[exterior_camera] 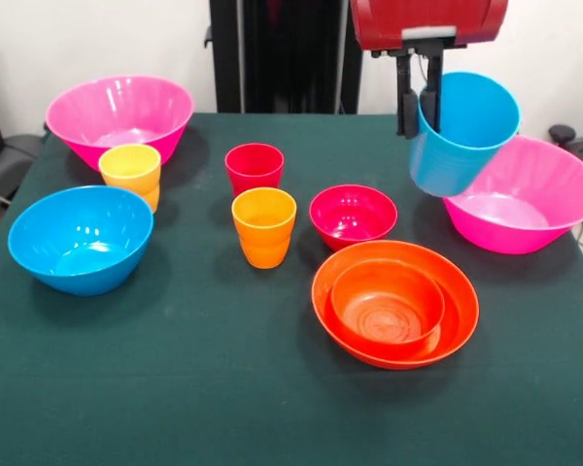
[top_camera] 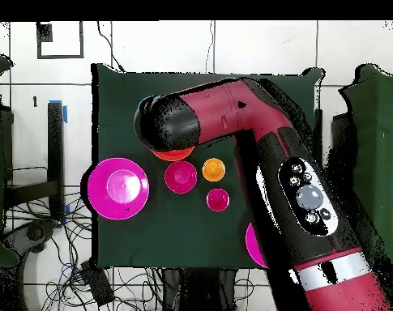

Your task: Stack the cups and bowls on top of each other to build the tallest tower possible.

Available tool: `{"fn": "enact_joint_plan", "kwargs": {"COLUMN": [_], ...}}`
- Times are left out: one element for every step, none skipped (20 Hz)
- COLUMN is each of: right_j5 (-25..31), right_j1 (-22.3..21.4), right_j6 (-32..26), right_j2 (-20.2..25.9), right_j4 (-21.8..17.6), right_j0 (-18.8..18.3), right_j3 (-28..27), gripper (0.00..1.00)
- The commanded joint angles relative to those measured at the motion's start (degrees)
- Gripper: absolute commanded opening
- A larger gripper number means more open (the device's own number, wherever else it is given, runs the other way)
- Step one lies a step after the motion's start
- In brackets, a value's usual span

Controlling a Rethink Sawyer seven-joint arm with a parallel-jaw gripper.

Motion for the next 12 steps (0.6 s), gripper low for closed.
{"fn": "enact_joint_plan", "kwargs": {"right_j5": [-5.10, -5.88, -6.98, -7.88, -6.90, -7.71, -7.62, -7.66, -8.31, -8.69, -8.81, -10.05], "right_j1": [0.61, 0.55, 0.39, 0.34, 0.67, 0.49, 0.52, 0.60, 0.54, 0.66, 0.80, 0.78], "right_j6": [-21.62, -22.18, -21.87, -22.27, -24.04, -23.89, -24.66, -25.13, -24.77, -24.81, -24.72, -23.60], "right_j2": [3.84, 4.02, 4.16, 4.71, 5.67, 6.14, 7.04, 7.71, 8.00, 8.24, 8.36, 8.18], "right_j4": [-7.47, -8.38, -9.03, -9.55, -9.19, -9.47, -9.41, -9.36, -9.76, -10.15, -10.49, -11.14], "right_j0": [-2.68, -3.34, -3.97, -4.82, -5.96, -6.66, -7.66, -8.45, -8.69, -9.04, -9.04, -9.02], "right_j3": [7.12, 7.82, 8.39, 9.02, 9.74, 10.29, 10.95, 11.74, 12.09, 12.63, 12.86, 13.49], "gripper": [0.00, 0.00, 0.00, 0.00, 0.00, 0.00, 0.00, 0.00, 0.00, 0.00, 0.00, 0.00]}}
